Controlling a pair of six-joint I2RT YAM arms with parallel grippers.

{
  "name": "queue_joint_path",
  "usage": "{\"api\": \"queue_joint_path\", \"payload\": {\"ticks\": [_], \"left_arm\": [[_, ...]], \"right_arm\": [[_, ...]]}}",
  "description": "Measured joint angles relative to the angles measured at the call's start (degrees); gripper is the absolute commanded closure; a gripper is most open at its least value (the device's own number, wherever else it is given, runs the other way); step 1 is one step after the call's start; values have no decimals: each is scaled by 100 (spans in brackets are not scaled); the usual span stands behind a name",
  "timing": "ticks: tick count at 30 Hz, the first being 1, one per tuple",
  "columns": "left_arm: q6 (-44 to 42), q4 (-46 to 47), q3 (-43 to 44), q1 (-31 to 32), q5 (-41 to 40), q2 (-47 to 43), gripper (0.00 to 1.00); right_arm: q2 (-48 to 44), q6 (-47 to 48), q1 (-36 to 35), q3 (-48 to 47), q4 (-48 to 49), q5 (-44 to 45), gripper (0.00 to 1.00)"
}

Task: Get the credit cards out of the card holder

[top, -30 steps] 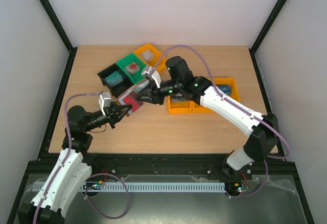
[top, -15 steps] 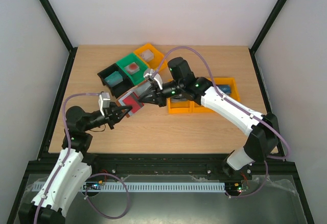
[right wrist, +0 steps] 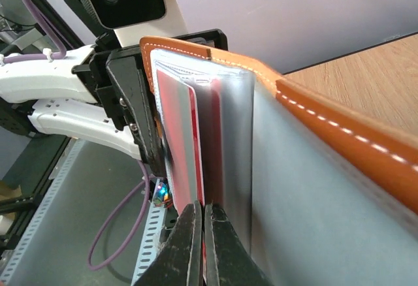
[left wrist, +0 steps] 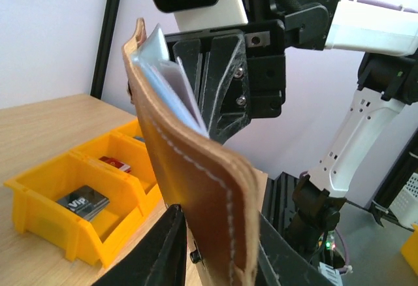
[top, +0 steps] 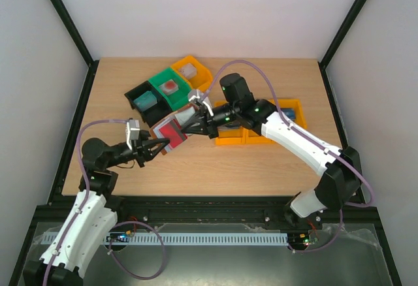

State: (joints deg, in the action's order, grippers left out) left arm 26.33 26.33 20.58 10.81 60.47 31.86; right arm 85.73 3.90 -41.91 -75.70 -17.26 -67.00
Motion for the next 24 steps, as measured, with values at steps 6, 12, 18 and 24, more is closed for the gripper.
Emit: {"api": "queue_joint_path", "payload": {"ticks": [6, 12, 18, 24], "left_arm": [[310, 337, -79, 33, -101, -44, 92], [411, 339, -103, 66, -205, -46, 90], [400, 323, -103, 83, -205, -48, 92], [470, 426, -114, 92, -297, -44, 98]], "right_arm": [[-26, 0, 35, 24, -4, -22, 98], [-76, 4, 85, 44, -4, -15, 98], [-205, 46, 223, 50, -24, 31, 98], [-249, -229, 227, 133, 280, -35, 96]]}}
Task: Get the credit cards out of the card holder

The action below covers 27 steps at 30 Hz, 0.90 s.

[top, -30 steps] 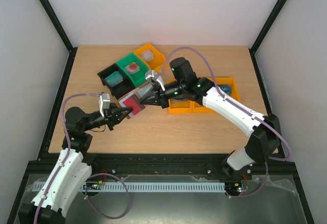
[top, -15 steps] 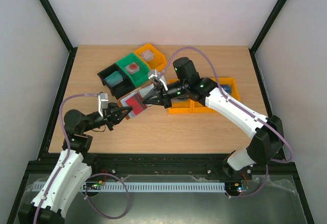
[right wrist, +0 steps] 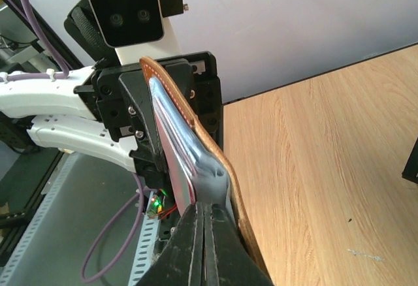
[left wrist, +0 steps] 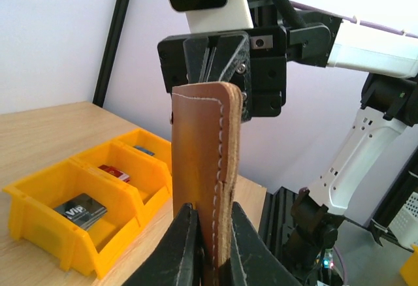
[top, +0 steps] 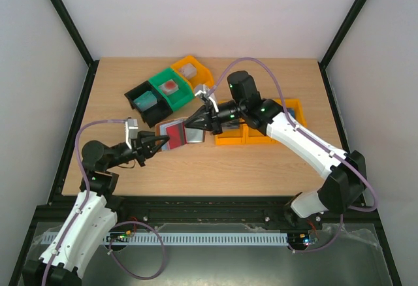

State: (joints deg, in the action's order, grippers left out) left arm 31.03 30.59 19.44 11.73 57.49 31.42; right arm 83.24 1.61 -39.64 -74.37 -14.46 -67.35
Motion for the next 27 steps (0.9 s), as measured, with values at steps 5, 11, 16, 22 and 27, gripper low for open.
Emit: {"api": "queue_joint_path", "payload": {"ticks": [5, 11, 16, 22, 27], "left_arm": [[70, 85, -2, 0, -146, -4, 98], [254, 286, -81, -2, -321, -28, 98], [278, 369, -81, -7, -334, -33, 98], [278, 442, -81, -7, -337, -33, 98], [278, 483, -87, -4, -334, -31, 98]], "right_arm": [[4, 9, -39, 81, 0, -20, 83], [7, 378, -46, 284, -271, 7, 73], [7, 498, -46, 420, -393, 195, 75], [7, 166, -105, 476, 70, 271, 76], [7, -15, -177, 483, 400, 330, 84]]}}
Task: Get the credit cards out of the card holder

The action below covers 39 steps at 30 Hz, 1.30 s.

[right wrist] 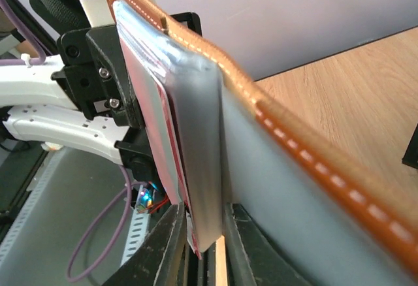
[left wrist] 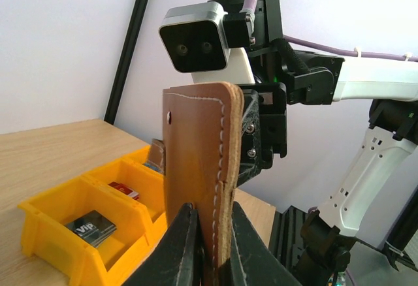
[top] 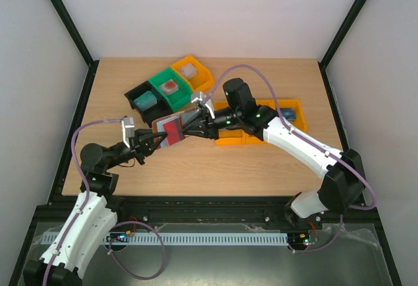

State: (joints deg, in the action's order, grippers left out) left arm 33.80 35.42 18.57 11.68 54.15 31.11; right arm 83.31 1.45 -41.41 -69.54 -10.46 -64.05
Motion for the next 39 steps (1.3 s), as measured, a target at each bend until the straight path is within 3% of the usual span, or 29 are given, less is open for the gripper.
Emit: {"api": "queue_joint_path", "payload": {"ticks": [8, 15, 20, 23, 28, 36, 39], "left_arm": [[4, 26, 0, 0, -13, 0, 98], [0, 26, -20, -9, -24, 11, 98], [-4, 31, -31, -9, -22, 11, 98], [-4, 33, -31, -7, -15, 11, 98], [2, 162, -31, -9, 24, -28, 98], [24, 221, -31, -9, 11, -39, 98], [28, 249, -31, 4, 50, -42, 93]], "right_arm": [[0, -208, -55, 0, 236, 140, 89], [0, -107, -72, -2, 177, 496, 76], [2, -184, -197, -7, 212, 623, 74], [9, -188, -310, -17, 258, 568, 79], [9, -229, -297, -17, 426, 271, 98], [-17, -234, -214, 4, 476, -109, 98], [-50, -295, -179, 42, 498, -210, 98]]}}
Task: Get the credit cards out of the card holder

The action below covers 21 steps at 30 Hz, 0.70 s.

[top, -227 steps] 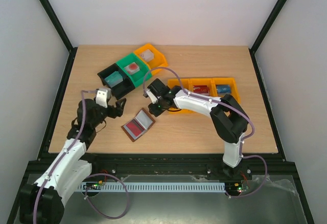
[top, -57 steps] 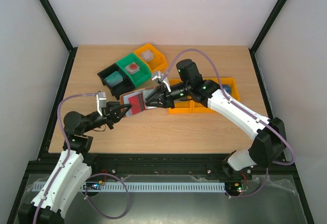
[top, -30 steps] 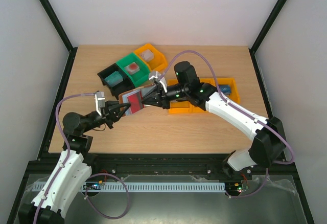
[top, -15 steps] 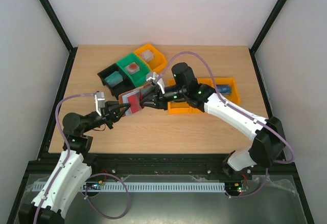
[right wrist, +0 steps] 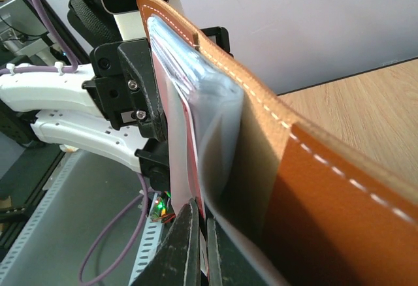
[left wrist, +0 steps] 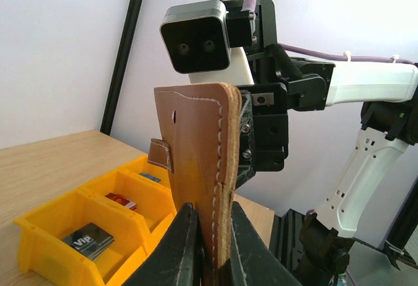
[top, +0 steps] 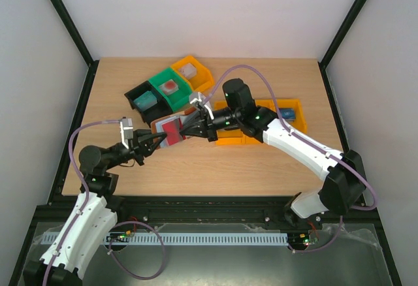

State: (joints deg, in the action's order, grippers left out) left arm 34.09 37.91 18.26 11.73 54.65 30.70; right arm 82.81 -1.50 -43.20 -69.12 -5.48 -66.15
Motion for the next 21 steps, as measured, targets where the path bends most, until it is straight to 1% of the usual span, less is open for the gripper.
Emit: {"api": "queue_joint_path", "payload": {"ticks": [2, 5, 8, 11, 18, 19, 21], "left_arm": [[4, 13, 0, 0, 20, -2, 89], [35, 13, 0, 2, 35, -2, 88], [48, -11, -2, 2, 39, -2, 82], [59, -101, -11, 2, 59, -2, 82], [-31, -267, -35, 26, 118, -2, 83], [-57, -302, -35, 26, 131, -2, 85], [-136, -382, -35, 26, 151, -4, 92]], "right_arm": [[-11, -20, 39, 2, 4, -46, 98], [-11, -15, 70, 2, 0, -105, 98], [-20, 22, 96, 2, -24, -138, 98], [-79, 83, 175, 0, -57, -146, 98], [-146, 243, 203, -61, -299, -101, 98], [-149, 267, 205, -66, -339, -94, 98], [-149, 328, 205, -79, -446, -72, 98]]}}
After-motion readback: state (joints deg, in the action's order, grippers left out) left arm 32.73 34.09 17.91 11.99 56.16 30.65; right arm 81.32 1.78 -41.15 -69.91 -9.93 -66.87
